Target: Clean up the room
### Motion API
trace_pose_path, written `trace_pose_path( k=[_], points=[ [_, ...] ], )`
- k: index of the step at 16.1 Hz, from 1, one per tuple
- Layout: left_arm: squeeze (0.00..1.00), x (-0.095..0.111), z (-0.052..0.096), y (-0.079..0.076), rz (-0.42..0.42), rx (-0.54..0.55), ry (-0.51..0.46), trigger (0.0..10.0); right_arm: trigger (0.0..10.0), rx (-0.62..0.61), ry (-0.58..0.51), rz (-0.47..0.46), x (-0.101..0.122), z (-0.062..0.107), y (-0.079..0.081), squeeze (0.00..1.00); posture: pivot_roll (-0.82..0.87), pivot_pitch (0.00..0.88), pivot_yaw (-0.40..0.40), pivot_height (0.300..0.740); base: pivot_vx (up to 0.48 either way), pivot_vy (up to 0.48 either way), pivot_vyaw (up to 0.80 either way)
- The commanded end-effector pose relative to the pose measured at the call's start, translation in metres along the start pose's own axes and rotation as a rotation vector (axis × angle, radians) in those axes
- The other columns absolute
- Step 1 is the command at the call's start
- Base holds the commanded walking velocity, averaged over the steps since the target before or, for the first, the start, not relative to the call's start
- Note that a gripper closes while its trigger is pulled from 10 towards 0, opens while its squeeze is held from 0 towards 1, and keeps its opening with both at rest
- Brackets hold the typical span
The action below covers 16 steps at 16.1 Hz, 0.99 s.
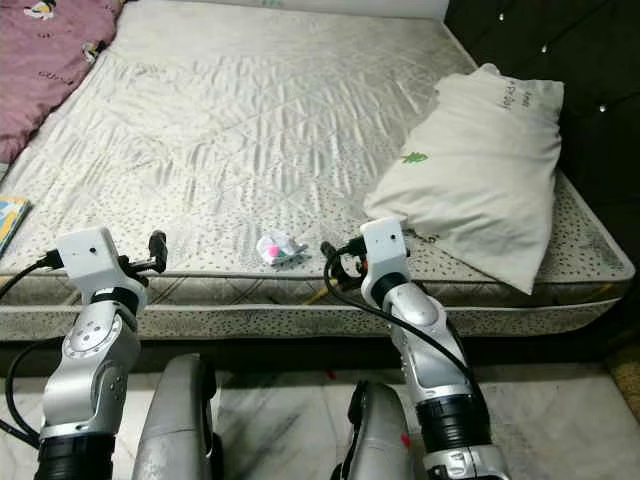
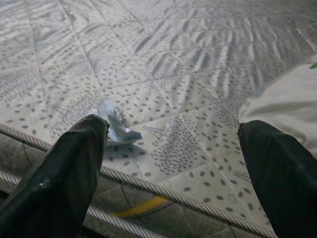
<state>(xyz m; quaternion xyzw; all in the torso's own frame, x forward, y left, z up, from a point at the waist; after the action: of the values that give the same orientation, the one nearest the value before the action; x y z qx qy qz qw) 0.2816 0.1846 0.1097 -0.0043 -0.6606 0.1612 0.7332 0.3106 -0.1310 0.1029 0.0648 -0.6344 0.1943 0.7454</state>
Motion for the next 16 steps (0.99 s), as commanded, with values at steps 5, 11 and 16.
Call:
trace_pose_path(
  k=[5, 11, 16],
  points=[
    [0.00, 0.007, -0.004, -0.004, -0.008, -0.046, -0.011, 10.0, 10.0, 0.016, 0.013, -0.005, -0.004, 0.002, 0.007, 0.00, 0.04, 0.084, -0.058, 0.525, 0.000, 0.000, 0.00],
    [0.00, 0.003, -0.003, -0.013, 0.009, -0.060, 0.006, 10.0, 10.0, 0.044, 0.012, 0.067, -0.004, 0.000, 0.006, 0.00, 0.04, 0.085, -0.059, 0.525, 0.000, 0.000, 0.62],
    [0.00, 0.004, -0.003, -0.013, 0.016, -0.065, 0.001, 10.0, 10.0, 0.007, 0.028, 0.059, -0.006, -0.006, -0.002, 0.00, 0.05, 0.086, -0.065, 0.525, 0.000, 0.000, 0.13]
  ],
)
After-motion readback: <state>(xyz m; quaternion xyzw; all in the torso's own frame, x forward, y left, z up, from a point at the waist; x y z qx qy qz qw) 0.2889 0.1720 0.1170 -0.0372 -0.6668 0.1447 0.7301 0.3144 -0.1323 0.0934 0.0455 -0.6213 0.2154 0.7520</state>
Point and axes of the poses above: a point about 5 cm out from each wrist's last joint towards the gripper, its own z axis pointing back from the gripper into the wrist, its own x axis along the axis of the wrist's last joint, y = z × x, the point moved 1 cm from there along -z, pointing out of the wrist towards the gripper, and after that the axes turned 6 degrees about z, right-handed, at the moved point
